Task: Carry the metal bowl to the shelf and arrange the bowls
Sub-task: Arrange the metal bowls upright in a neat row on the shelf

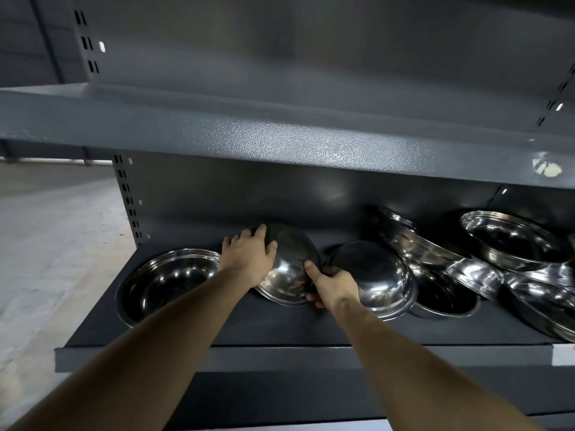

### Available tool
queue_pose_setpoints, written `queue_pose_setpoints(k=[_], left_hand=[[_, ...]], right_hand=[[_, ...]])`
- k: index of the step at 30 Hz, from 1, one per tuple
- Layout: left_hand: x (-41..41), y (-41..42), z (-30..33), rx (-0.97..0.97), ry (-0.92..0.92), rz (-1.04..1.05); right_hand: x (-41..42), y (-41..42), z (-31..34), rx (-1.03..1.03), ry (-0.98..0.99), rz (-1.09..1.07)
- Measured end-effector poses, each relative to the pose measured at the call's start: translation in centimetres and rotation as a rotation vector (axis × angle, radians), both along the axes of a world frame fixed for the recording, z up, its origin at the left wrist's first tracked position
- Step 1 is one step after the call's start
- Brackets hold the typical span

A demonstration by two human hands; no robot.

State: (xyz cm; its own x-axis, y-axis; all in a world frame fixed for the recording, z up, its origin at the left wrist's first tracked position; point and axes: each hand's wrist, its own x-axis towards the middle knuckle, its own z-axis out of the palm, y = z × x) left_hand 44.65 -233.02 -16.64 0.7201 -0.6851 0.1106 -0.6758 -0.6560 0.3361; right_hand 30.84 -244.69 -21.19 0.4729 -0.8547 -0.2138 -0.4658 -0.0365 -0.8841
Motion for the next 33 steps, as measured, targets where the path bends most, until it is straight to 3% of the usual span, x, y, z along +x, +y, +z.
queue_pose_setpoints(k=[8, 19, 22, 26, 33], left_hand=[[-0.3, 0.5, 0.6, -0.058, -0.007, 0.016], [-0.5, 2.5, 2.0, -0.317, 0.151, 0.033], [-0.7, 2.8, 2.5, -0.431, 0.246, 0.047], [-1.3, 2.9, 3.8, -0.61, 0.514, 0.116], [-1.7, 4.2, 5.3, -0.681, 0.741, 0.239]], right_hand=[[0.3, 0.7, 0.6, 0.043, -0.053, -0.016], [0.3, 1.6, 2.5, -0.178, -0.164, -0.095], [0.0, 2.3, 3.4, -0.2, -0.219, -0.124], [-0.2, 3.5, 5.0, -0.183, -0.363, -0.275], [-1.3, 4.1, 6.5, -0.13, -0.398, -0.421]])
